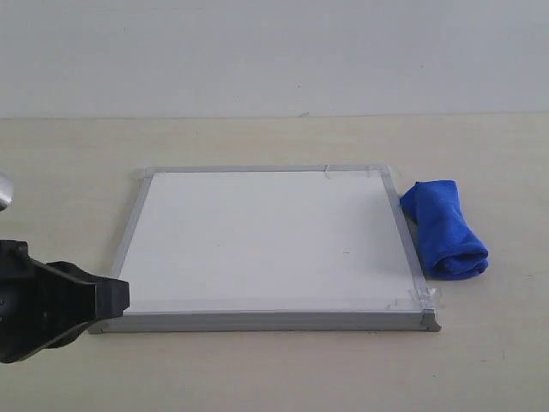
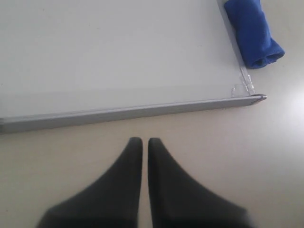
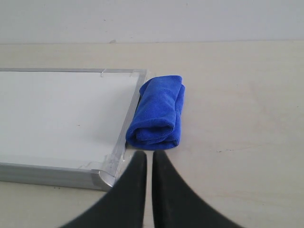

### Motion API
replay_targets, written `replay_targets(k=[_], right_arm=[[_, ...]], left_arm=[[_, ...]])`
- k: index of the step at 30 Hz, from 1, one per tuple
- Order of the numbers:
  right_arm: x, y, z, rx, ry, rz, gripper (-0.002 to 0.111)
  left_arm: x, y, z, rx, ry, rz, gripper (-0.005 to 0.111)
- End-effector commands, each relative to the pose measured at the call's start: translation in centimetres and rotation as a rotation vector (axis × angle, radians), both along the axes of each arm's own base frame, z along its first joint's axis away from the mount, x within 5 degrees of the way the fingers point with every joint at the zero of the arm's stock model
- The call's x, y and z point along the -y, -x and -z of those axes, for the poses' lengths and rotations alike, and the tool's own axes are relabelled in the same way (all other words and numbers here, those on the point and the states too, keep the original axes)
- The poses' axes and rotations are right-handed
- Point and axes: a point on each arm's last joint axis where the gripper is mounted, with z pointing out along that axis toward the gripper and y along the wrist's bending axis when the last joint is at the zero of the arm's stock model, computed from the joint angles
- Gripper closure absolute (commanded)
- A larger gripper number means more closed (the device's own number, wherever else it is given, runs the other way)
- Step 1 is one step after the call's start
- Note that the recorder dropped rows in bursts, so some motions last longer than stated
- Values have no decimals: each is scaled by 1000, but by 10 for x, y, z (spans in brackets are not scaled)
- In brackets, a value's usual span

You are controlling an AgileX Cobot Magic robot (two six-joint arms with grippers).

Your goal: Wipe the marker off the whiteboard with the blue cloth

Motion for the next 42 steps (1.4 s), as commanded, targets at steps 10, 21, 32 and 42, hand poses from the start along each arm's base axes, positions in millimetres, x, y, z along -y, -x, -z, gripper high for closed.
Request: replay_targets(k=[10, 21, 32, 42], right_arm=[[0, 0, -2, 17, 7, 0, 107], [0, 0, -2, 17, 7, 0, 107], [0, 0, -1, 15, 7, 0, 107], [0, 0, -1, 15, 7, 0, 107]], left_arm=[[-25, 21, -46, 355, -3, 84, 102], [-65, 30, -70, 566, 38, -125, 102], [-100, 53, -59, 802, 168, -425, 102], [-110, 80, -33, 952, 223, -564, 102]])
